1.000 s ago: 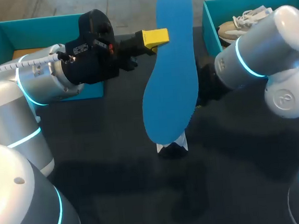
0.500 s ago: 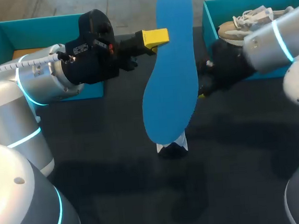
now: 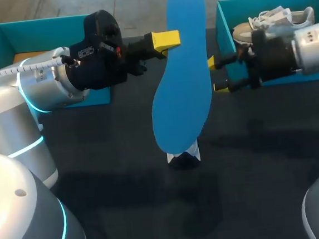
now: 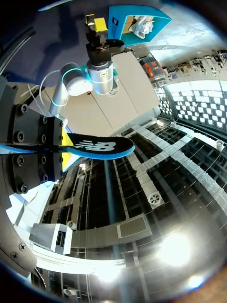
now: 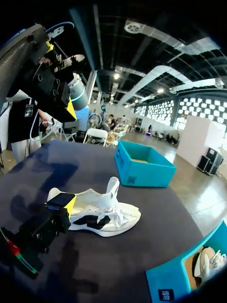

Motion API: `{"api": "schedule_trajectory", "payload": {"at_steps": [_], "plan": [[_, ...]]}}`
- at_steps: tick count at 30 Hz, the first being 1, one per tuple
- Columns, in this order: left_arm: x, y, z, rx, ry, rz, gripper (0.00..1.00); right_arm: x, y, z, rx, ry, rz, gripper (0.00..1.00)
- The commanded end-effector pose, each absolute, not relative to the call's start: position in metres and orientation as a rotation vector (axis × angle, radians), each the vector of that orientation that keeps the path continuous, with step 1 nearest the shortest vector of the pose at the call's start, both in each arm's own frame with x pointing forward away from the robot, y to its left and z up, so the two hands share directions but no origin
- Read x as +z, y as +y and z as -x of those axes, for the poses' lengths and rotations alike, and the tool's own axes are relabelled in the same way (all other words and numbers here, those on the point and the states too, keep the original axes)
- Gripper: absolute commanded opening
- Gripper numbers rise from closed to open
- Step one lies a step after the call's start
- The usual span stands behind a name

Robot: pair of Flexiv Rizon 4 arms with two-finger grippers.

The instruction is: Take the shoe out of the shoebox, open the shoe tongue, remove and reinsert the insole, then place the shoe into the shoebox

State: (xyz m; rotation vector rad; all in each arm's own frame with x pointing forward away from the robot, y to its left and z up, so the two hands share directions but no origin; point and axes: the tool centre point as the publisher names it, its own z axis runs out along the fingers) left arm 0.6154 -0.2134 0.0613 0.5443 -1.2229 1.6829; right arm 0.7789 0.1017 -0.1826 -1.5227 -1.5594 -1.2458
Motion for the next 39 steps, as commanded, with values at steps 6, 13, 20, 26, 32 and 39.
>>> {"api": "schedule_trajectory", "payload": {"at_steps": [6, 13, 20, 26, 32, 39], "plan": [[0.065, -0.218, -0.608, 1.765, -1.133, -0.625, 0.0, -0.157, 0.09, -0.775, -1.342, -1.41, 1.429, 1.0], [0.065, -0.218, -0.608, 1.765, -1.133, -0.625, 0.0, -0.14, 0.09, -0.778, -1.364, -1.311, 1.36, 1.0], [0.065, -0.218, -0.608, 1.765, -1.133, -0.625, 0.0, -0.138, 0.091, -0.778, -1.364, -1.311, 1.363, 1.0], [0.065, -0.218, -0.608, 1.765, -1.133, -0.625, 0.0, -0.138, 0.091, -0.778, -1.364, -1.311, 1.363, 1.0], [0.065, -0.218, -0.608, 1.765, -1.133, -0.625, 0.0, -0.138, 0.091, -0.778, -1.364, -1.311, 1.363, 1.0], [0.065, -0.218, -0.608, 1.765, -1.133, -0.625, 0.0, -0.138, 0.091, -0.778, -1.364, -1.311, 1.363, 1.0]]}}
